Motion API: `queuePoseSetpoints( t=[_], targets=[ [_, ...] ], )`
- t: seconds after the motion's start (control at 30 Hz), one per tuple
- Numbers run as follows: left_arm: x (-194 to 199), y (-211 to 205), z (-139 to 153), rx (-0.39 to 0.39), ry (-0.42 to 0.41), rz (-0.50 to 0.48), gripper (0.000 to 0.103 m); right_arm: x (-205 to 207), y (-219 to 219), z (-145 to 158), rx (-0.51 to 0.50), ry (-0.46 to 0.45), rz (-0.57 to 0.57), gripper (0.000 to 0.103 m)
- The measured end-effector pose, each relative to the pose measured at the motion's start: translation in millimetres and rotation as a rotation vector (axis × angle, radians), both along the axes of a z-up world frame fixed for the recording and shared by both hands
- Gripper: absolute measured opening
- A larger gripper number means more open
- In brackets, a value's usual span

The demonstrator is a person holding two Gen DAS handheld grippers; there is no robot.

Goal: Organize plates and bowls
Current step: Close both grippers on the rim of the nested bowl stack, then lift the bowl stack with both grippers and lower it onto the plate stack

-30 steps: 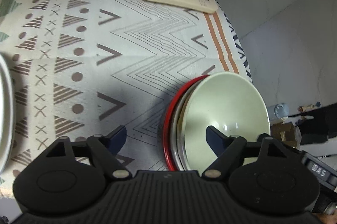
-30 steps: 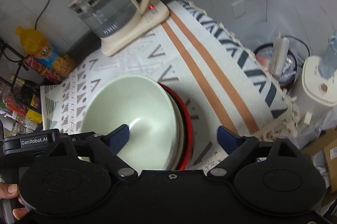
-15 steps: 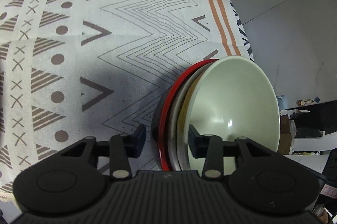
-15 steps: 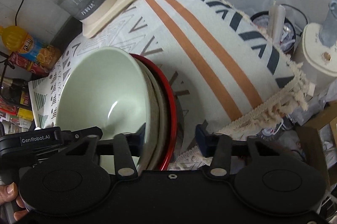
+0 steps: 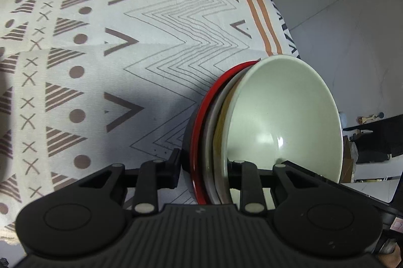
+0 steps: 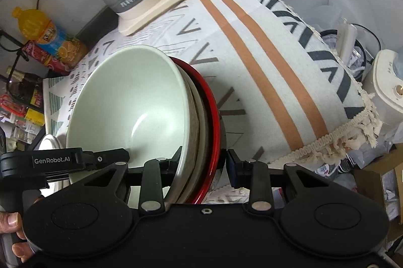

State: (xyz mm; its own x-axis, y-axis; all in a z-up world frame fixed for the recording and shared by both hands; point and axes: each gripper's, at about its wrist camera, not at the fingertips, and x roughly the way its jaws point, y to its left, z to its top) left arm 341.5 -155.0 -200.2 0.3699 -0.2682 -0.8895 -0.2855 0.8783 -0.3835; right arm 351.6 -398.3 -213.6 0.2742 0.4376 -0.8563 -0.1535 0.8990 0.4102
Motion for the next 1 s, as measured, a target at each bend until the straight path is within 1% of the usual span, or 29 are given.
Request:
queuePoseSetpoints(
  t=[0.17,0.27,0.37,0.47,0.6,0.73,0.87,1.0],
  targets=[
    [-17.7,6.5,17.9,0.011,-0.03,0.04,0.027,-6.7,8.3,15.1,0.026,-0.035,0.03,0.033],
    [-30.6,12.3,29.9,0.022,-0.041,0.067,0.027,-11.9,17.0,25.3,0.035,-0.057,0.066,0.033],
    [-45.1,22.6,39.7,0.023,-0.041,0.106,0.027,-17.5,27.9,33.2,0.05,-0.059,0.102,0.033],
    [-62.6,34.3,51.4,0.042,-0.049,0.148,0.027,-24.8,42.7,39.7,0.059,-0.059,0.147,0.033],
    [-85.9,54.4,66.5,0.058,-0.058,0.222,0.027,-32.9,66.2,49.0,0.083,-0.068,0.219,0.033],
    [-105.6,76.8,77.1,0.064,-0.058,0.275,0.027,-38.0,92.9,59.0,0.097,-0.073,0.267,0.033],
    [-120.8,104.2,85.2,0.052,-0.078,0.326,0.027,-40.3,120.5,68.6,0.106,-0.099,0.304,0.033],
    [-130.5,137.9,87.4,0.025,-0.084,0.376,0.027,-39.9,151.7,70.9,0.104,-0.108,0.338,0.033]
  ],
)
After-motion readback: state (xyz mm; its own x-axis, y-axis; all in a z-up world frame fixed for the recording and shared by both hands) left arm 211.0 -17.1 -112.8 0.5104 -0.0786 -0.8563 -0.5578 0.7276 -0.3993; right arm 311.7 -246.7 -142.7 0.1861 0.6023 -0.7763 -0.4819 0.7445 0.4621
